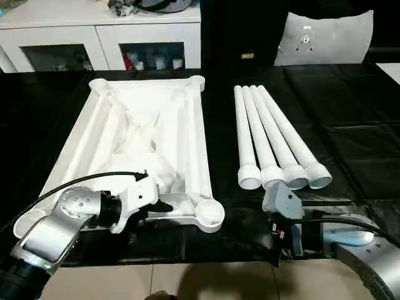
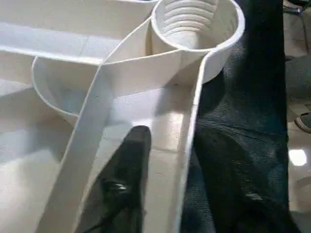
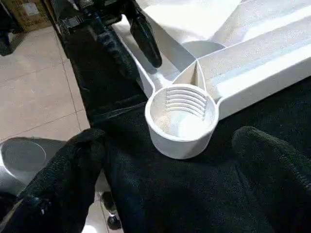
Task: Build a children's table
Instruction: Move table base
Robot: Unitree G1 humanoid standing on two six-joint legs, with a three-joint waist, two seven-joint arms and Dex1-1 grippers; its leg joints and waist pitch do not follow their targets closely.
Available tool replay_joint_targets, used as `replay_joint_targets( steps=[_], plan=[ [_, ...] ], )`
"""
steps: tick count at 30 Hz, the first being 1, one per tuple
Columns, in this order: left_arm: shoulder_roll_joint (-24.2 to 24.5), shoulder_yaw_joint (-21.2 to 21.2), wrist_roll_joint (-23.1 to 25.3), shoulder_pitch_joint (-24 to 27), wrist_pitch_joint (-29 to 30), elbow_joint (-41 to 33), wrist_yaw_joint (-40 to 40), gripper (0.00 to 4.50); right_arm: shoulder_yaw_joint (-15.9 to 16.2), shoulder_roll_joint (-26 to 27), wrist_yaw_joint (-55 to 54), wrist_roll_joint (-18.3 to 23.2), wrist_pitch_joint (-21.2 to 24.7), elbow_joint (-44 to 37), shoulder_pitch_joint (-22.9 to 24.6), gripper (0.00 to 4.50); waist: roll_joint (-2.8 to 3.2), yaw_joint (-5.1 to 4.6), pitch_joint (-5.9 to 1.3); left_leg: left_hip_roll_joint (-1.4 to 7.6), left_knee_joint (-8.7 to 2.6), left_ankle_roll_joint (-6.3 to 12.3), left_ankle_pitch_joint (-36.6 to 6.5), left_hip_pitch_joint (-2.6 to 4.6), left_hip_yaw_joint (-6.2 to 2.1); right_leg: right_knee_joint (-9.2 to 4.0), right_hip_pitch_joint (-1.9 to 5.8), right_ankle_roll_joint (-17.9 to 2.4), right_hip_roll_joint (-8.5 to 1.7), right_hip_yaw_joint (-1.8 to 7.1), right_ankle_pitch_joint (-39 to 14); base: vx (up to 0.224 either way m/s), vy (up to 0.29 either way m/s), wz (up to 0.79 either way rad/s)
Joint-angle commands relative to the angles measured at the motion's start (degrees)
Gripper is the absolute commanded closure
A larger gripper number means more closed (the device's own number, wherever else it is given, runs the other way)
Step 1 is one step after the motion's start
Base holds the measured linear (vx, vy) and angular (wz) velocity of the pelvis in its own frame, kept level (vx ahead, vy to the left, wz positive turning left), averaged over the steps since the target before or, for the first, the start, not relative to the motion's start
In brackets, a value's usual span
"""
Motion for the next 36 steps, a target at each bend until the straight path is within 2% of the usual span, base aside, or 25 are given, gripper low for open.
replay_joint_targets(
  steps=[1,2,6,7,10,12,13,15,16,17,18,20,22,23,24,29,32,33,34,35,36],
  plan=[
    [0.20,-0.32,0.95,-0.55,-0.71,0.33,-0.58,2.91,-0.02,-0.07,-0.22,0.74,0.70,-1.85,-0.63,0.00,-0.14,0.01,-2.39,4.59,-5.24,1.51,-11.93,1.24,-1.79,-4.37,1.10,-13.73,-4.32,1.73,-1.64,0.000,0.000,0.00],
    [0.19,-0.37,0.98,-0.62,-0.73,0.44,-0.61,3.17,-0.07,-0.14,-0.14,0.78,0.73,-1.86,-0.63,0.00,-0.15,0.01,-2.33,4.61,-5.23,1.90,-11.64,1.24,-1.73,-4.36,1.09,-13.99,-4.31,1.70,-1.00,0.000,0.000,0.00],
    [0.18,-0.72,1.62,-0.87,-0.71,1.19,-0.35,3.27,-0.08,-0.19,0.04,1.04,0.92,-1.93,-0.78,0.00,-0.18,0.04,-2.26,4.66,-5.25,2.26,-11.94,1.37,-1.61,-4.45,1.02,-14.37,-4.32,1.70,-2.01,0.000,0.000,0.00],
    [0.09,-0.78,1.80,-0.96,-0.82,1.60,-0.35,3.57,-0.03,-0.18,0.06,1.11,0.98,-1.91,-0.89,0.00,-0.19,0.02,-2.16,4.69,-5.33,2.07,-12.84,1.39,-1.60,-4.57,0.98,-14.41,-4.33,1.72,-3.47,0.000,0.000,0.00],
    [-0.08,-0.99,2.58,-1.21,-0.84,2.42,-0.07,3.63,-0.09,-0.25,0.15,1.16,1.01,-1.79,-1.08,0.00,-0.21,0.01,-2.07,4.79,-5.47,1.40,-14.20,1.47,-1.65,-4.72,0.88,-14.11,-4.35,1.82,-5.93,0.000,0.000,0.00],
    [-0.34,-0.89,2.88,-1.32,-0.75,2.81,0.30,3.91,-0.12,-0.22,0.15,1.18,1.02,-1.73,-1.16,0.00,-0.23,0.02,-2.05,4.77,-5.49,1.05,-14.73,1.51,-1.61,-4.76,0.79,-13.94,-4.34,1.85,-6.64,0.000,0.000,0.00],
    [-0.34,-0.89,2.88,-1.32,-0.75,2.81,0.30,3.91,-0.12,-0.22,0.15,1.18,1.02,-1.73,-1.16,0.00,-0.26,0.01,-2.02,4.75,-5.51,1.01,-14.84,1.52,-1.60,-4.78,0.76,-13.90,-4.34,1.87,-6.90,0.000,0.000,0.00],
    [-2.54,0.35,2.81,-2.59,-0.86,4.97,2.79,4.10,-0.37,0.24,-0.37,1.11,1.11,-1.20,-1.61,0.00,-0.42,0.08,-1.97,4.73,-5.50,0.88,-15.05,1.54,-1.53,-4.95,0.67,-13.77,-4.37,1.95,-8.14,0.000,0.000,0.00],
    [-3.25,0.71,2.66,-3.09,-0.99,5.68,3.45,4.18,-0.43,0.39,-0.58,0.95,0.98,-0.99,-1.79,0.00,-0.42,0.08,-2.05,4.76,-5.44,0.75,-14.78,1.56,-1.50,-4.90,0.71,-13.82,-4.40,1.94,-8.02,0.000,0.000,0.00],
    [-3.75,0.88,2.53,-3.53,-1.34,6.20,3.72,4.29,-0.44,0.50,-0.77,0.69,0.74,-0.81,-1.98,0.00,-0.72,-0.01,-2.11,4.73,-5.43,0.76,-14.41,1.43,-1.50,-4.85,0.82,-13.78,-4.39,1.92,-7.77,0.000,0.000,0.00],
    [-4.86,1.04,2.53,-4.74,-2.08,7.62,4.22,4.29,-0.51,1.14,-1.74,0.11,0.54,-0.25,-2.72,0.00,-0.67,0.02,-2.12,4.65,-5.37,0.85,-13.81,1.42,-1.45,-4.87,0.73,-13.74,-4.39,1.95,-7.56,0.000,0.000,0.00],
    [-5.20,1.05,2.64,-5.19,-2.26,8.14,4.42,4.38,-0.50,1.35,-2.04,-0.10,0.37,-0.08,-2.99,0.00,-0.68,-0.10,-2.26,4.62,-5.31,1.02,-12.40,1.17,-1.53,-4.73,1.01,-13.65,-4.46,1.93,-6.17,0.000,0.000,0.00],
    [-5.43,0.58,3.52,-6.05,-2.87,9.31,4.71,4.46,-0.65,1.96,-3.06,-0.21,0.73,0.19,-3.64,0.00,-0.83,-0.40,-2.55,4.55,-5.05,1.78,-9.69,1.07,-1.49,-4.37,1.26,-14.07,-4.35,1.83,-1.36,0.000,0.000,0.00],
    [-5.58,0.53,3.71,-6.33,-3.05,9.78,4.92,4.46,-0.69,2.12,-3.23,-0.15,0.84,0.24,-3.84,0.00,-0.88,-0.48,-2.58,4.49,-4.97,2.29,-8.81,1.05,-1.46,-4.34,1.31,-14.21,-4.29,1.79,0.18,0.000,0.000,0.00],
    [-5.99,0.41,4.11,-7.00,-3.88,10.98,5.21,4.46,-0.69,2.59,-3.70,-0.12,0.96,0.24,-4.32,0.00,-0.88,-0.57,-2.76,4.44,-4.66,3.69,-6.26,0.97,-1.34,-4.07,1.56,-14.73,-4.36,1.73,4.09,0.000,0.000,0.00],
    [-6.75,0.52,4.41,-7.74,-5.45,12.39,4.94,4.46,-0.69,3.32,-4.34,-0.15,1.12,0.27,-4.98,0.00,-0.94,-0.32,-2.80,4.73,-4.62,4.84,-5.26,1.16,-1.13,-3.92,1.60,-15.86,-4.34,1.54,5.35,0.000,0.000,0.00],
    [-6.76,1.24,3.97,-7.91,-5.69,12.60,4.80,4.46,-1.95,7.59,-8.78,-0.19,1.74,1.86,-7.96,0.00,-1.21,-0.39,-2.66,4.68,-4.74,4.31,-6.78,1.20,-1.02,-4.10,1.33,-16.04,-4.44,1.58,1.99,0.000,0.000,0.00],
    [-6.39,1.66,3.43,-7.52,-5.49,11.94,4.48,4.22,-2.65,9.56,-10.96,-0.29,2.06,2.94,-9.33,0.00,-1.13,-0.45,-2.65,4.62,-4.76,3.77,-7.59,1.28,-0.98,-4.23,1.21,-15.97,-4.39,1.58,-0.24,0.000,0.000,0.00],
    [-6.22,1.86,3.19,-7.32,-5.35,11.57,4.35,4.22,-2.86,10.28,-11.79,-0.42,2.13,3.43,-9.94,0.00,-1.11,-0.42,-2.55,4.71,-4.85,3.42,-7.97,1.40,-0.97,-4.31,1.10,-15.81,-4.33,1.63,-1.22,0.000,0.000,0.00],
    [-5.82,2.34,2.59,-6.84,-4.97,10.57,4.06,4.06,-3.24,11.80,-13.57,-0.85,2.21,4.61,-11.36,0.00,-1.28,-0.67,-2.53,4.57,-4.91,2.66,-8.36,1.22,-0.99,-4.19,1.07,-15.84,-4.33,1.65,-2.77,0.000,0.000,0.00],
    [-5.53,2.71,2.11,-6.48,-4.71,9.82,3.81,3.92,-3.47,12.85,-14.90,-1.24,2.21,5.57,-12.49,0.00,-1.10,-0.70,-2.58,4.57,-4.90,1.72,-9.00,1.42,-0.93,-4.16,0.87,-15.72,-4.28,1.65,-4.08,0.000,0.000,0.00]
  ],
)
